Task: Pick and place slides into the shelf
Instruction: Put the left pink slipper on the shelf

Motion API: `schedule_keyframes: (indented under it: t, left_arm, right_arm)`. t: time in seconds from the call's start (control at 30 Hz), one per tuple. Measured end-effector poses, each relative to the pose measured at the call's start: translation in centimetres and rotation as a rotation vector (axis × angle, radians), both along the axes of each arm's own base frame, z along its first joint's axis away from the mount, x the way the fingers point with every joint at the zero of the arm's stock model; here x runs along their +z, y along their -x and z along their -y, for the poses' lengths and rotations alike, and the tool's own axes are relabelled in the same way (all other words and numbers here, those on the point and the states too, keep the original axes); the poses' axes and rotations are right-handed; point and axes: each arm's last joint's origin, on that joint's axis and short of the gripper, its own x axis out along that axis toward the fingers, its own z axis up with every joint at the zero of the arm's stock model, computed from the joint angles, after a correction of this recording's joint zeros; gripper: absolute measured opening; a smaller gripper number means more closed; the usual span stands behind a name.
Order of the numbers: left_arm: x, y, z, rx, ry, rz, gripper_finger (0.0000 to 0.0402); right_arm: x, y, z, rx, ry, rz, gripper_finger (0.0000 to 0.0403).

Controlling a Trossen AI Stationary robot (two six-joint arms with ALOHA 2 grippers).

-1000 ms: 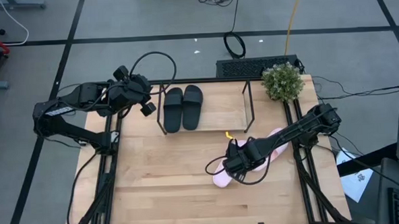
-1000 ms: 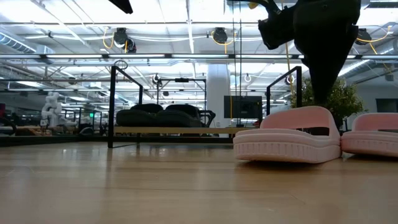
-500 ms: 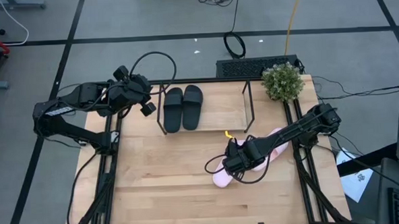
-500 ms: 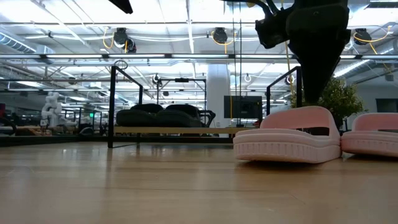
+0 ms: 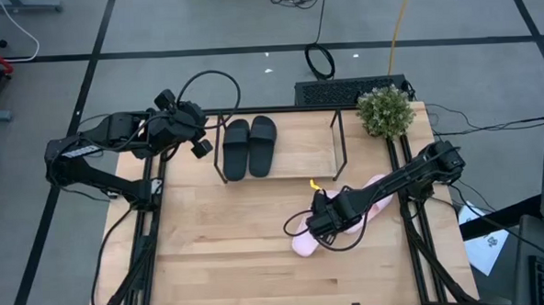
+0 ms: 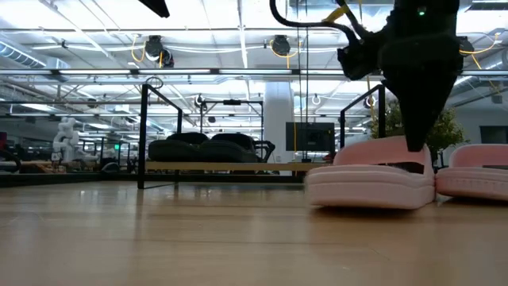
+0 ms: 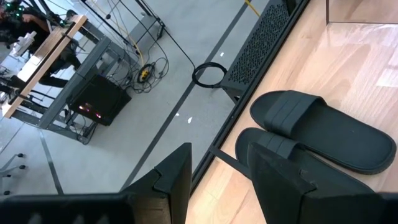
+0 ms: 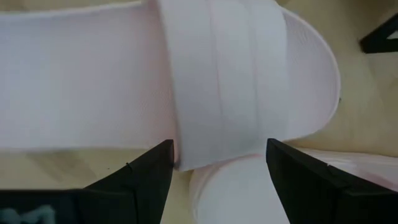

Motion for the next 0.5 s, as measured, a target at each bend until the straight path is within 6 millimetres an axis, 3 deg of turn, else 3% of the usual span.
schedule_keyframes:
  t: [0.37, 0.5]
  left_arm:
    - [0.0, 0.0, 0.0, -0.002, -0.001, -0.002, 0.0159]
    - [0.0, 0.0, 0.0, -0.002, -0.001, -0.002, 0.0159]
  right_arm:
    - [-1.5, 0.3, 0.5, -0.033, 0.001, 0.014, 0.0245]
    - [-1.6, 0.3, 0.6, -0.035, 0.003, 0.012, 0.0222]
